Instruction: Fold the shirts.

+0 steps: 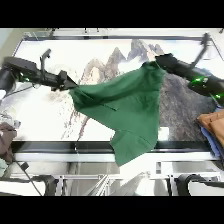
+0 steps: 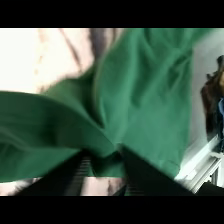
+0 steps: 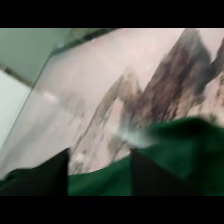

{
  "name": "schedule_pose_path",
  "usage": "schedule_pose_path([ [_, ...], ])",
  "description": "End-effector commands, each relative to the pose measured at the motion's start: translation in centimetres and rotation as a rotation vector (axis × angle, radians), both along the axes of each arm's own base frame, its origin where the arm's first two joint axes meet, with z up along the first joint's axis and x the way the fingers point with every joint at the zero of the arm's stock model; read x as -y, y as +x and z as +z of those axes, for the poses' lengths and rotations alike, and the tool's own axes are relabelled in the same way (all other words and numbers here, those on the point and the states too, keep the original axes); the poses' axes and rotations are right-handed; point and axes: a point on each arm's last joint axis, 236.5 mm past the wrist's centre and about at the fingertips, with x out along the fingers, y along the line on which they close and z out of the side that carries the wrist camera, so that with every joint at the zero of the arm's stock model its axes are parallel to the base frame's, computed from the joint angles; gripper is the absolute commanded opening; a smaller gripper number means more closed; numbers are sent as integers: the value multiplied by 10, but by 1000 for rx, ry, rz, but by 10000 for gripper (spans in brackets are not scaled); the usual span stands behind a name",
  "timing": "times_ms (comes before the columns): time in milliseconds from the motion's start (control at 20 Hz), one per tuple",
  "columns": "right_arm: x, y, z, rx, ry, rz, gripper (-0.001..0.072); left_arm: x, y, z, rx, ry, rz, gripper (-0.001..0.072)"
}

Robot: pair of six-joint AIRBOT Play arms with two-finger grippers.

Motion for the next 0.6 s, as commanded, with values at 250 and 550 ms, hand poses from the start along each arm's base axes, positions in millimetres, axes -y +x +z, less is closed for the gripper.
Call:
schedule_pose_path([
  [250, 61, -52, -32, -308, 178, 176, 373, -66, 16, -8, -96, -30, -9, 703],
  [550, 39, -159, -81, -501, 156, 146, 367, -130, 36, -46, -112, 123, 141, 526],
])
